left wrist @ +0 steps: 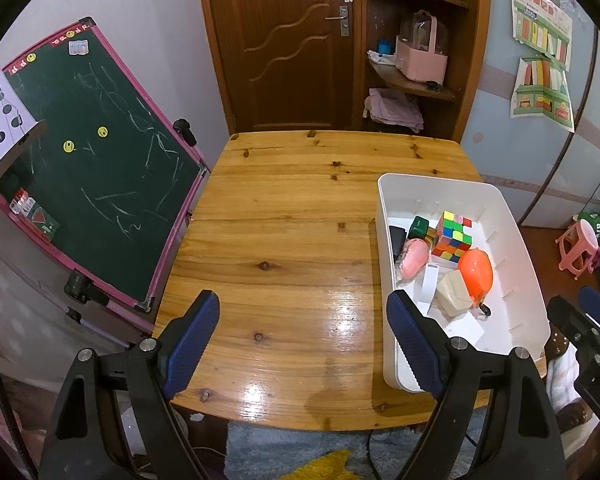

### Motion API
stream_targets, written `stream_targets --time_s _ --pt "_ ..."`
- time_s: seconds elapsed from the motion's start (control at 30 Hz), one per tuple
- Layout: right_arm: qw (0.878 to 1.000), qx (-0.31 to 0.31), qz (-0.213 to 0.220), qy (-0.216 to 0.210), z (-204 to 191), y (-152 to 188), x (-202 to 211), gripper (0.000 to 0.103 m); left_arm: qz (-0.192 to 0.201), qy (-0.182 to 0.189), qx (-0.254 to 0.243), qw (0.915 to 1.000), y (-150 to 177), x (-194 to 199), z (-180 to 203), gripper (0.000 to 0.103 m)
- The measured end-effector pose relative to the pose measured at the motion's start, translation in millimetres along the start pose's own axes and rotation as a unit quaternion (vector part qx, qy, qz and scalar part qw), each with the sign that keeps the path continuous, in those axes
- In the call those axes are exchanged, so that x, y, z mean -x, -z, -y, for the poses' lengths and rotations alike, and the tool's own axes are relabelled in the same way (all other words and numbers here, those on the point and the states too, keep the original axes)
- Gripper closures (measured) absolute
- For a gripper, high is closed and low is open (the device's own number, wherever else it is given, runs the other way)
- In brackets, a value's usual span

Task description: Organize rigid objects

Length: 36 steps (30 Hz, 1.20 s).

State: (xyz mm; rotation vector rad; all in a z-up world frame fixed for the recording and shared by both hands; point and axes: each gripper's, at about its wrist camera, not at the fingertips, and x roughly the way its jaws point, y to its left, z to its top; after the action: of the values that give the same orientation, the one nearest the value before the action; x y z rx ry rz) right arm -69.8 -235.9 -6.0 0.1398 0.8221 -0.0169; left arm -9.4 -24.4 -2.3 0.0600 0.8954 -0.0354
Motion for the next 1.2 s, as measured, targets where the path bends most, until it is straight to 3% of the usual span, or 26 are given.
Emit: stream_targets --time_s 1.2 --pt "1.0 0.003 -0.013 0.005 -4.8 5.1 -5.9 0.043 -0.009 0.018 -0.003 0.9998 5.4 -3.1 -1.5 0.015"
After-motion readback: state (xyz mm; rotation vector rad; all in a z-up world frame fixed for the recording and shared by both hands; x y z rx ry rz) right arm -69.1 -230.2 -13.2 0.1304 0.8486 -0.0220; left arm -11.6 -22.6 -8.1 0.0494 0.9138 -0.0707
